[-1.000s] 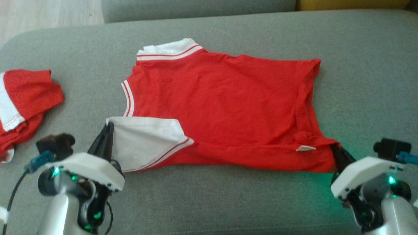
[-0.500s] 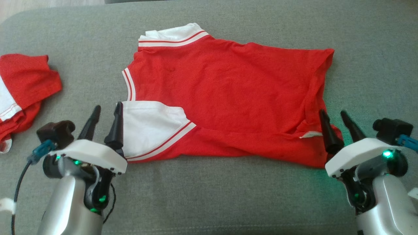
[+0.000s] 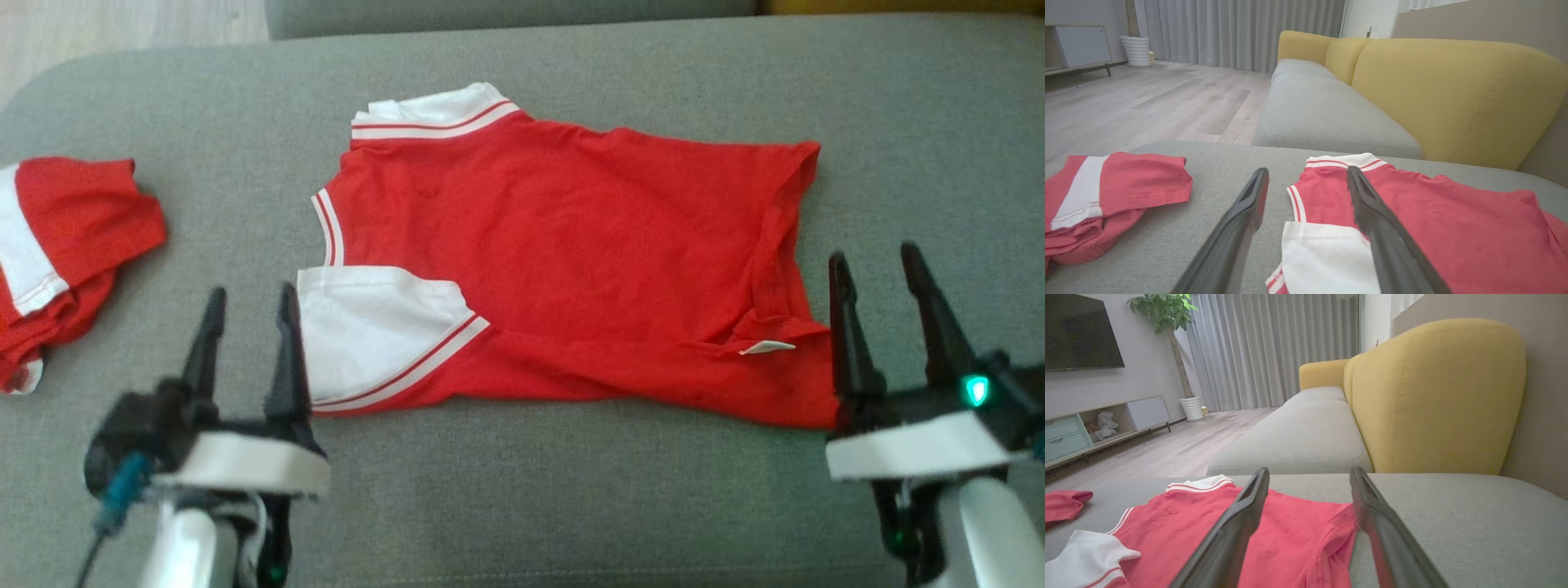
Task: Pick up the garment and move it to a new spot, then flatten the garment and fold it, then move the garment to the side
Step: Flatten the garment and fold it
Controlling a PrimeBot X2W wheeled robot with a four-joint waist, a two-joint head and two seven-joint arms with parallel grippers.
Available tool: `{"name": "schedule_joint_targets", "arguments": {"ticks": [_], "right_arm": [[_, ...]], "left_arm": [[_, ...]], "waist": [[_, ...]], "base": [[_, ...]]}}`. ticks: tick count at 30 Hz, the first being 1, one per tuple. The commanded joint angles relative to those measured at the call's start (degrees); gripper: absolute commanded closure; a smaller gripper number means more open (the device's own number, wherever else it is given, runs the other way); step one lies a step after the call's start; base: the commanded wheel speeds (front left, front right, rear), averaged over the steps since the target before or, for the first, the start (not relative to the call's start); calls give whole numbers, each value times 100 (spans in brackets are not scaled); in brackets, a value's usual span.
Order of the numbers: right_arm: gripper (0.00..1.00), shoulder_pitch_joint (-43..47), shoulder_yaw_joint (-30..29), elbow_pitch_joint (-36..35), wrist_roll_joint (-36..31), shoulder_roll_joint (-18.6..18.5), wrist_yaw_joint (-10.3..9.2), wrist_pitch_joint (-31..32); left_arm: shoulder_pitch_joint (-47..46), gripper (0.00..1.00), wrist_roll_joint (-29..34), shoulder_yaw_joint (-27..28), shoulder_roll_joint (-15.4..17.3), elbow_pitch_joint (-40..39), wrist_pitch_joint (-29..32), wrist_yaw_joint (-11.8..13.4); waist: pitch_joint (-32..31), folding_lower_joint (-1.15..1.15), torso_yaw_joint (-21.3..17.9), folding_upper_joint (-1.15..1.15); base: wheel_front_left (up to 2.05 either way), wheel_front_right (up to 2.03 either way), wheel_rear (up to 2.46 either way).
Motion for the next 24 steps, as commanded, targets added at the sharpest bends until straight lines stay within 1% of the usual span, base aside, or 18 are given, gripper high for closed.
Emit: {"name": "schedule_joint_targets", "arguments": {"ticks": [1,3,11,16,24], "right_arm": [[0,162,127,-297,-77,42,42,-64],[0,364,133,-380,-71,109,42,-40],[0,775,78,-502,-69,256,42,37],[0,831,53,-524,-69,303,42,69],[0,765,-29,-421,-21,330,42,114]], "left_arm": [[77,0,133,114,18,-348,-62,66],[252,0,256,63,11,-414,-65,111],[519,0,370,4,-2,-335,-68,156],[535,0,362,24,18,-234,-69,156],[435,0,223,66,23,-68,-64,83]], "waist": [[-76,0,10,0],[-129,0,17,0],[-243,0,17,0],[-272,0,-2,0],[-216,0,23,0]], "base": [[0,0,0],[0,0,0],[0,0,0],[0,0,0],[0,0,0]]}}
